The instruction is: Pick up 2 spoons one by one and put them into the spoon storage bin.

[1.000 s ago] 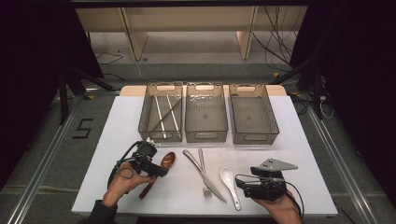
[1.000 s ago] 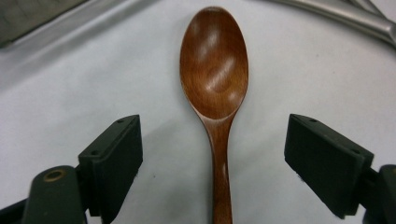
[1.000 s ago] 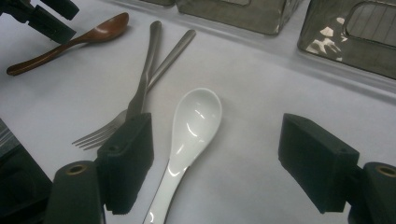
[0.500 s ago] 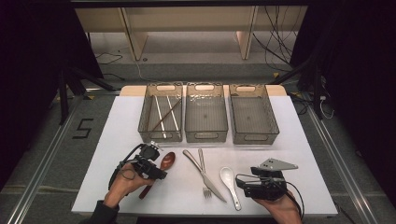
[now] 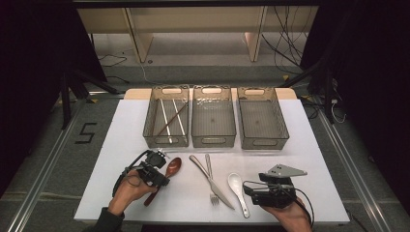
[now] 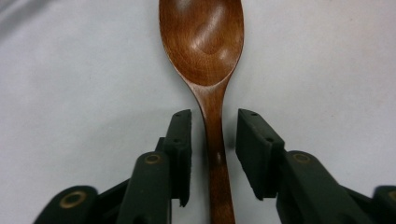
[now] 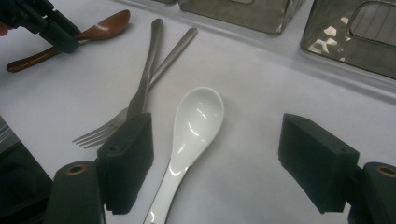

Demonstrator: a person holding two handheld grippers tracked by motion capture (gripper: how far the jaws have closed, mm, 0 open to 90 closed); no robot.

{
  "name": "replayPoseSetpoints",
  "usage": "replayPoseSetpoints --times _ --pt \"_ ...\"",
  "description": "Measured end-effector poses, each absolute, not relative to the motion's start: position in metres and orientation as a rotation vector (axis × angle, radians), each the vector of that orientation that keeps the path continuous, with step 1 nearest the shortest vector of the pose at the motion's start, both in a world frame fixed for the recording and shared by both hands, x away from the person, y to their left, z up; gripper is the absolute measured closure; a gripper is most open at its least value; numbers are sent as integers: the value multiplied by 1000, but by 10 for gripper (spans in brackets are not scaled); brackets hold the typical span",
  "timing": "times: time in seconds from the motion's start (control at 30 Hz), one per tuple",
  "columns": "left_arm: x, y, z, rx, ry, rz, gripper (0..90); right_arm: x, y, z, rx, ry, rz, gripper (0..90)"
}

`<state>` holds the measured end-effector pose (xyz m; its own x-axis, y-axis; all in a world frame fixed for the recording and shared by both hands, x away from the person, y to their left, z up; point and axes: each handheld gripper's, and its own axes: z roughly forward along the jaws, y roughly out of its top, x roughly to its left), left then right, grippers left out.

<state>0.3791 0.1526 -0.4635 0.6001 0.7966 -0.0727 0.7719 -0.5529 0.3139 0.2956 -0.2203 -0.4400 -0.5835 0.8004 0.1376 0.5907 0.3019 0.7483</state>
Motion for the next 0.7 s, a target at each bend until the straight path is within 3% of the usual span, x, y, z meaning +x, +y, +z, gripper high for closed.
replayPoseSetpoints --times 0.4,0.7 --pt "377 152 -464 2555 1235 146 800 294 -219 -439 1273 2311 1145 274" --pt "376 155 -458 2518 1196 126 813 294 -220 -439 1272 2307 1148 275"
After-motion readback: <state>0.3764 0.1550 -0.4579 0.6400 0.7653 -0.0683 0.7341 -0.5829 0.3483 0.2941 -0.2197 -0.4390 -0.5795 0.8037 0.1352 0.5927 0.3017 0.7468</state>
